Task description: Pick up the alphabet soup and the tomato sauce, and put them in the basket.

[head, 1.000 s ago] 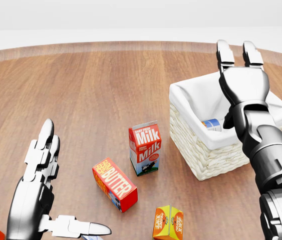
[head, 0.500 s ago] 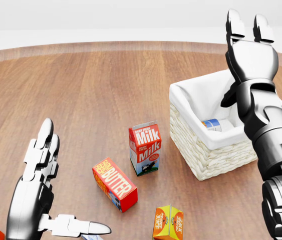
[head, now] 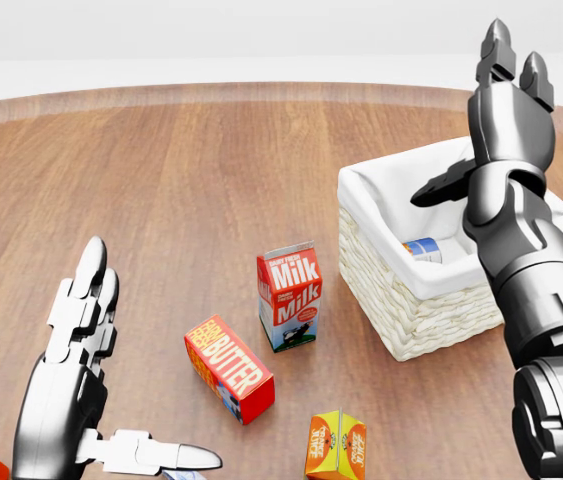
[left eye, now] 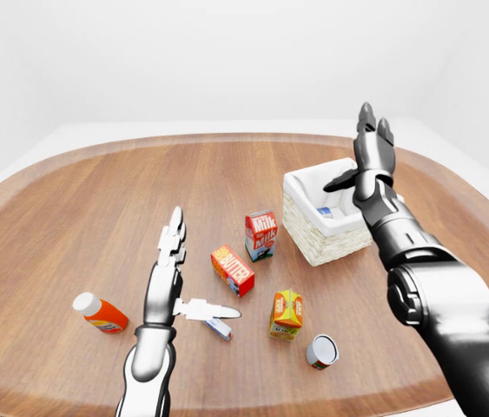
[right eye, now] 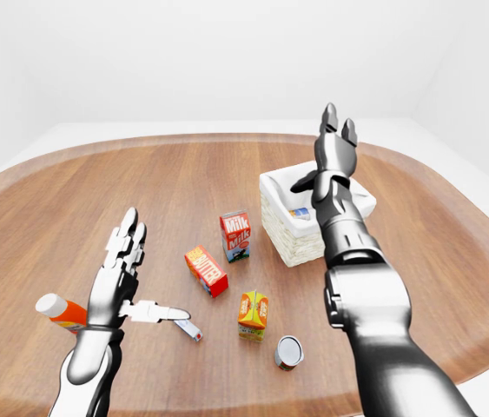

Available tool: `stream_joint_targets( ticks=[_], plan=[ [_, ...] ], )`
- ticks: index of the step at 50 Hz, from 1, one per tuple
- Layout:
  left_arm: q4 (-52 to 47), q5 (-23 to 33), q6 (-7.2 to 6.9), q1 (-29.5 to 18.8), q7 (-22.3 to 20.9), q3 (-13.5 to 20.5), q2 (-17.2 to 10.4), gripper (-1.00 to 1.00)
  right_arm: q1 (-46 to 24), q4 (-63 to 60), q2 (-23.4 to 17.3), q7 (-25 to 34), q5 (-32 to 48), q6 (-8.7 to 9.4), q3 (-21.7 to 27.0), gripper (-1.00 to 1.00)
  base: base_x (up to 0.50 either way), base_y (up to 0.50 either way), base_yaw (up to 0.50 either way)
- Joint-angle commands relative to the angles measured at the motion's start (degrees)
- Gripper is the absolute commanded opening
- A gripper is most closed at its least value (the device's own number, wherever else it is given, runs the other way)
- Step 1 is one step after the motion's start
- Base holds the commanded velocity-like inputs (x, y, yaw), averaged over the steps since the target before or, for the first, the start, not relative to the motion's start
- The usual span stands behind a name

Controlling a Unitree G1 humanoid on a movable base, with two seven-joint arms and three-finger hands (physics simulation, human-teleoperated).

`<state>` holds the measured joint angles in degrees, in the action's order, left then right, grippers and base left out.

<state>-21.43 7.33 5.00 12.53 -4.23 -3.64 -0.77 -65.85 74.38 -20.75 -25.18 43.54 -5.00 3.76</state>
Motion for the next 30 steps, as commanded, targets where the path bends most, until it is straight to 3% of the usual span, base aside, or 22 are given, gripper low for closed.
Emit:
stream_joint_targets(
  ticks=[1, 30],
  plan=[
    [0.25, -0.01, 0.00, -0.14, -0.01, 0.03, -0.05, 1.00, 1.41, -0.99, 0.88, 1.52, -8.35, 0.00, 1.02, 1.00, 0.00, 0.00, 0.00],
    [0.13, -0.16, 0.00, -0.29, 0.03, 0.24, -0.02, 1.00, 7.85, -5.44, 1.48, 2.80, -17.74, 0.00, 1.43, 1.00, 0.00, 0.00, 0.00]
  ],
)
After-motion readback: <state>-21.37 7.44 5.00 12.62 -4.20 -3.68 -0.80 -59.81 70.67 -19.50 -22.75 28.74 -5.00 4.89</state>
